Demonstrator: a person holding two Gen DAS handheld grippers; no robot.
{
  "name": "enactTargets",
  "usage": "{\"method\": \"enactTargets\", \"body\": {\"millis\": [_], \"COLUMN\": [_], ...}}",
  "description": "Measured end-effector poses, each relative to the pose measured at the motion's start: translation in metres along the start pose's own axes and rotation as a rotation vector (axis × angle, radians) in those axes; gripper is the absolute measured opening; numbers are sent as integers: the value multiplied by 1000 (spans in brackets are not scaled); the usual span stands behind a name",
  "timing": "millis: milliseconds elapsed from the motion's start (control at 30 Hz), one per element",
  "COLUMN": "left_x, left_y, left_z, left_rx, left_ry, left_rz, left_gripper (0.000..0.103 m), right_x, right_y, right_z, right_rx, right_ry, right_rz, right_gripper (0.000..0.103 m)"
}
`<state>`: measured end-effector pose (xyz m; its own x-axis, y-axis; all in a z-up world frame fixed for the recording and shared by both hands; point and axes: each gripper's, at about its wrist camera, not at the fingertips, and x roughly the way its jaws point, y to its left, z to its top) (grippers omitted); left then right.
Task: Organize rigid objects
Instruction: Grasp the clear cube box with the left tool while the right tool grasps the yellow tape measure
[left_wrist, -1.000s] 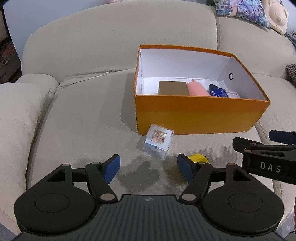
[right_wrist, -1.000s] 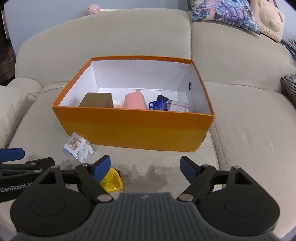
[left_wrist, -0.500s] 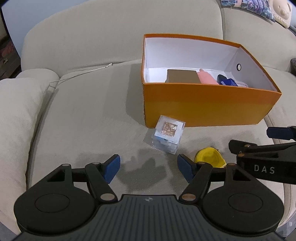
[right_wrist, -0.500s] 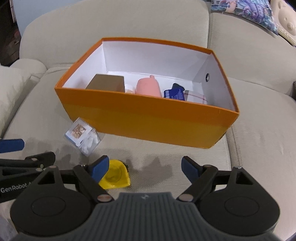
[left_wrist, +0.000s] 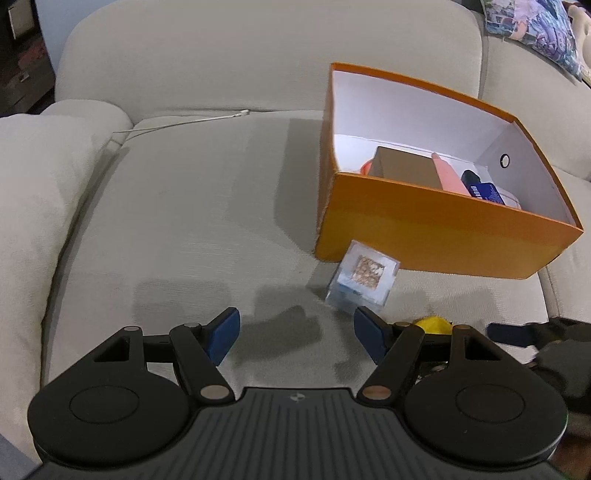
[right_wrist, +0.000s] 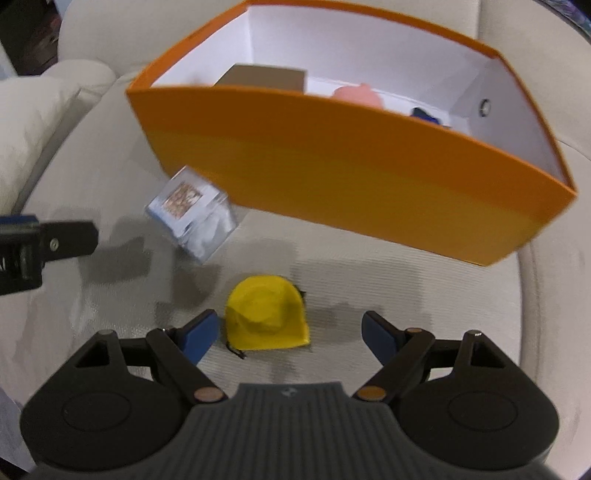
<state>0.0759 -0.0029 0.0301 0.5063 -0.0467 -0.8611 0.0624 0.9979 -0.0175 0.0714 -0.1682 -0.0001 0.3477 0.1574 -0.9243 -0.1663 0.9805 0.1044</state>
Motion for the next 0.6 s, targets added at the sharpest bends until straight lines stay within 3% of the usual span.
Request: {"method": "enactTargets", "body": {"millis": [67,200,333,367,400,467,600], "left_x": [5,13,16,17,18,21,31], "left_y": [-4,-11,-15,-15,-15,-17,-25], "left_z": [2,3,7,8,8,10,14], "left_rx": [9,-2,-14,-18,-22,-26,-19], "left_ry": [6,21,20,20,20,21,27], "left_rz": [-7,-24,-29,-31,-33,-33,-33], "left_gripper": [83,83,83,83,83,83,84], "right_x": [8,21,24,25,24,20,17], "right_y": [3,9,7,6,3,-7,-36], "right_z": [0,1,4,3,3,3,-2], "right_rx": [-1,4,6,12,18,55,147], "right_ry": [22,67,53,54,54,56,70], "right_rz": [9,46,26,26,20,23,-9], "right_gripper": [85,74,73,69,61,57,57]}}
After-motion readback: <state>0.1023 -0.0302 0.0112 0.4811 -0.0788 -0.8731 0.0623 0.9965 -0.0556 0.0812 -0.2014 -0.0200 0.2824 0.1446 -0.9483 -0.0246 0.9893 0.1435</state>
